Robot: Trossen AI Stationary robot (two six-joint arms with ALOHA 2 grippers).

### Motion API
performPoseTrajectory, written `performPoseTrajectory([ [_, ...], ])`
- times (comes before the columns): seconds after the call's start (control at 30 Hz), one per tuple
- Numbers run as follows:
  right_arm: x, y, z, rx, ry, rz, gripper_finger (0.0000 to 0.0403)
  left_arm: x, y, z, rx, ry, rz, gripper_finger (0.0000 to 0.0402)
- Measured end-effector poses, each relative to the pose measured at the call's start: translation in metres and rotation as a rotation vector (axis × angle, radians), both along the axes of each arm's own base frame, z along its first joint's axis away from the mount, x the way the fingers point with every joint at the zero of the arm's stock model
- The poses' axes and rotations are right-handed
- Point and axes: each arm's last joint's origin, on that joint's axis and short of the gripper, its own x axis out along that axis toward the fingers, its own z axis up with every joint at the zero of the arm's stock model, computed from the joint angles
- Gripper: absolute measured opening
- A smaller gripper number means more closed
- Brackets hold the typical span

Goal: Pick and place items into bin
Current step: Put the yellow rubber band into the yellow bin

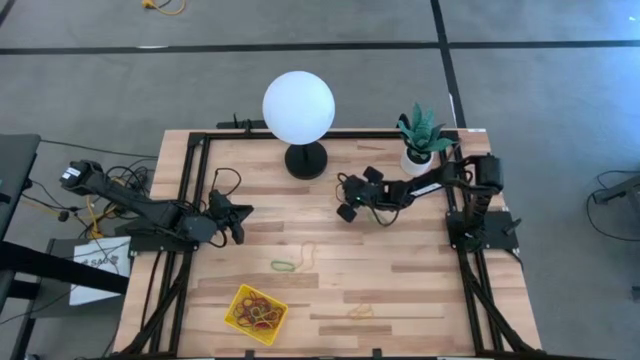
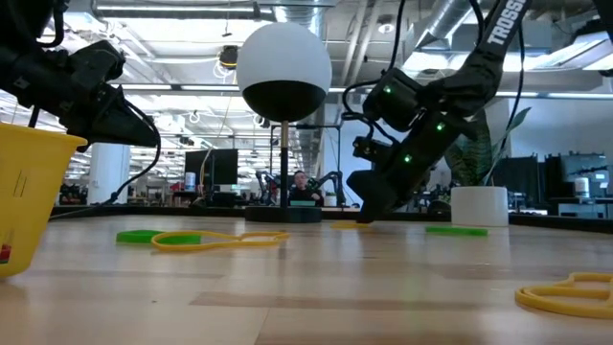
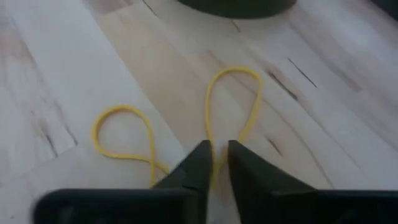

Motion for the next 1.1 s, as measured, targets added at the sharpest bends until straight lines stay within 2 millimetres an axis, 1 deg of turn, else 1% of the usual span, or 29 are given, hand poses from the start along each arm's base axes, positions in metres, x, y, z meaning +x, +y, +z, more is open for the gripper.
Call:
performPoseTrajectory([
  [0.07, 0.001, 0.002, 0.003, -0.007, -0.017, 0.009, 0.0015, 0.000, 0.000, 0.000, 0.000, 0.000, 0.000, 0.0028],
  [0.1, 0.002, 0.004, 0.004, -0.014, -0.031, 0.020, 0.0009, 0.000, 0.000, 0.000, 0.000, 0.000, 0.000, 0.0028],
  [0.2, 0.008, 0.012, 0.007, 0.007, -0.109, 0.057, 0.0005, 0.000, 0.000, 0.000, 0.000, 0.000, 0.000, 0.0028],
  [0.3, 0.022, 0.035, 0.022, 0.085, -0.259, 0.170, 0.0003, 0.000, 0.000, 0.000, 0.000, 0.000, 0.000, 0.0028],
  [0.43, 0.039, 0.081, 0.049, 0.155, -0.509, 0.386, 0.0001, 0.000, 0.000, 0.000, 0.001, 0.001, 0.000, 0.0028],
  [0.53, 0.049, 0.125, 0.073, 0.194, -0.675, 0.547, 0.0001, 0.000, 0.000, 0.000, 0.003, 0.001, -0.001, 0.0028],
  [0.67, 0.061, 0.184, 0.092, 0.214, -0.743, 0.678, 0.0001, 0.000, 0.000, 0.000, -0.008, -0.006, 0.004, 0.0028],
  [0.8, 0.079, 0.233, 0.118, 0.180, -0.832, 0.811, 0.0000, 0.000, 0.000, 0.000, -0.010, -0.008, 0.006, 0.0028],
  [0.93, 0.107, 0.272, 0.129, 0.165, -0.864, 0.890, 0.0000, 0.000, 0.000, 0.000, -0.012, -0.010, 0.007, 0.0028],
  [1.0, 0.123, 0.287, 0.129, 0.156, -0.843, 0.913, 0.0000, 0.000, 0.000, 0.000, -0.012, -0.010, 0.007, 0.0028],
  [1.1, 0.146, 0.300, 0.123, 0.109, -0.765, 0.939, 0.0000, 0.000, 0.000, 0.000, -0.013, -0.010, 0.007, 0.0028],
])
